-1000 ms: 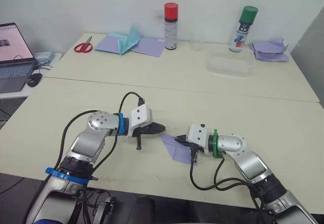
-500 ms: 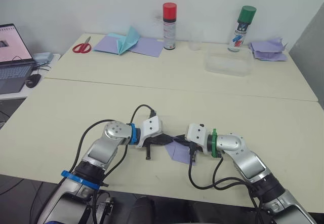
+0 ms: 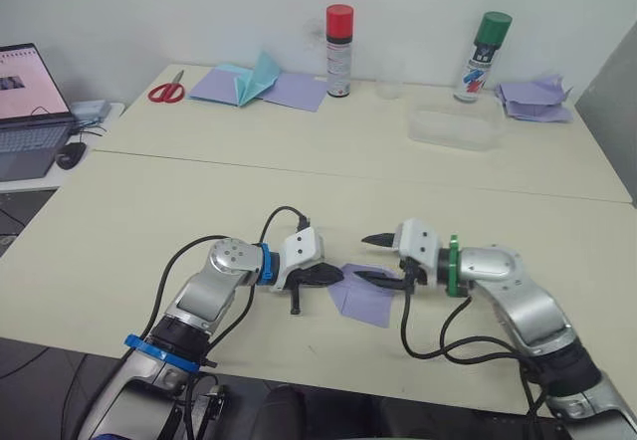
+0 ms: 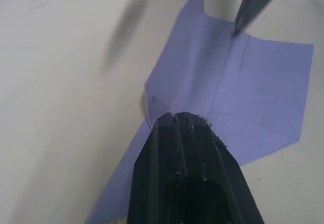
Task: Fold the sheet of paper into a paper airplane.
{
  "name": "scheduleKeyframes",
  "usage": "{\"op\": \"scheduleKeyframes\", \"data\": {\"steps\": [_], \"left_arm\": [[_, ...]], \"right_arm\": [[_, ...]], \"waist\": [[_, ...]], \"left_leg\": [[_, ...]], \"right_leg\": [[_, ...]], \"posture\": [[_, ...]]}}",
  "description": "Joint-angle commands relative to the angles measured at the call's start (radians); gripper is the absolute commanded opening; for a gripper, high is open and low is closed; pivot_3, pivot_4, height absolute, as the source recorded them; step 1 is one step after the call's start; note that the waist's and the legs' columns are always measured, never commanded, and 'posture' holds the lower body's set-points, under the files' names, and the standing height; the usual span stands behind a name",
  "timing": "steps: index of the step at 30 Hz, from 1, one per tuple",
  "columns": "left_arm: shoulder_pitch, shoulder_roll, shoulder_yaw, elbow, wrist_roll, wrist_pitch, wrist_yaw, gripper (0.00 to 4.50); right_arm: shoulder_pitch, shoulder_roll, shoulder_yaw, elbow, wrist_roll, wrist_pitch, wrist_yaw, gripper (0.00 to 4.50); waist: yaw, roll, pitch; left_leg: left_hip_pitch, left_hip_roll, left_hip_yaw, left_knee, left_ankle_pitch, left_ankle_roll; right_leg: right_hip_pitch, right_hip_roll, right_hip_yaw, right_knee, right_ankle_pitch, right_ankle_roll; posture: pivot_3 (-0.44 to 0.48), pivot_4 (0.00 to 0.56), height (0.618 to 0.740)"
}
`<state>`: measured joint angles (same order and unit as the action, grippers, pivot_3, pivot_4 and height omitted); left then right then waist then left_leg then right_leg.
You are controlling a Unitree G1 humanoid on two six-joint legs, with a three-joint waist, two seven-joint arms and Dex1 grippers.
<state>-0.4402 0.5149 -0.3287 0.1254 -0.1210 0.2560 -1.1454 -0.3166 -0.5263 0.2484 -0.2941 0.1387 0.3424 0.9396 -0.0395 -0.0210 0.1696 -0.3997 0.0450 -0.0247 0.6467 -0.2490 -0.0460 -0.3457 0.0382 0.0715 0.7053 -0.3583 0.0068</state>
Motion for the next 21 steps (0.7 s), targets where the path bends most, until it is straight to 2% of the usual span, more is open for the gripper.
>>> {"op": "scheduleKeyframes", "data": {"steps": [1, 4, 9, 13, 21], "left_arm": [[0.031, 0.005, -0.031, 0.043, 0.027, 0.067, 0.009, 0.0], [0.029, 0.008, -0.033, 0.039, 0.026, 0.073, 0.007, 0.0], [0.017, 0.009, -0.035, 0.043, 0.028, 0.08, 0.009, 0.0], [0.018, 0.016, -0.036, 0.04, 0.028, 0.083, 0.003, 0.0], [0.016, 0.018, -0.044, 0.045, 0.034, 0.076, 0.0, 0.0]], "right_arm": [[0.035, 0.005, 0.013, -0.071, 0.038, -0.001, 0.01, 2.59], [0.05, 0.029, 0.061, -0.037, -0.001, -0.013, -0.017, 1.87], [0.048, 0.086, 0.112, 0.07, -0.079, -0.028, -0.099, 0.03], [0.062, 0.071, 0.135, 0.127, -0.112, -0.052, -0.098, 0.03], [0.111, 0.012, 0.152, 0.133, -0.144, -0.09, -0.073, 0.03]], "waist": [[0.002, 0.0, 0.0], [0.001, 0.0, 0.0], [0.001, 0.0, 0.0], [0.001, 0.0, 0.0], [0.002, 0.0, -0.001]], "left_leg": [[0.0, 0.0, -0.001, -0.001, 0.0, 0.0], [0.0, 0.001, 0.0, -0.001, 0.0, 0.0], [0.0, 0.001, 0.001, -0.001, 0.0, 0.0], [0.0, 0.001, 0.001, -0.001, 0.0, 0.0], [0.0, 0.001, 0.001, -0.001, 0.0, 0.0]], "right_leg": [[0.001, 0.0, 0.0, -0.002, 0.0, 0.0], [0.002, 0.0, 0.0, -0.006, 0.0, 0.0], [0.003, 0.0, 0.0, -0.008, 0.0, 0.0], [0.003, 0.0, 0.0, -0.008, 0.0, 0.0], [0.003, 0.0, 0.0, -0.008, 0.0, 0.0]], "posture": [[0.0, 0.15, 0.74], [0.0, 0.15, 0.74], [0.0, 0.15, 0.74], [0.0, 0.15, 0.74], [0.0, 0.15, 0.74]]}}
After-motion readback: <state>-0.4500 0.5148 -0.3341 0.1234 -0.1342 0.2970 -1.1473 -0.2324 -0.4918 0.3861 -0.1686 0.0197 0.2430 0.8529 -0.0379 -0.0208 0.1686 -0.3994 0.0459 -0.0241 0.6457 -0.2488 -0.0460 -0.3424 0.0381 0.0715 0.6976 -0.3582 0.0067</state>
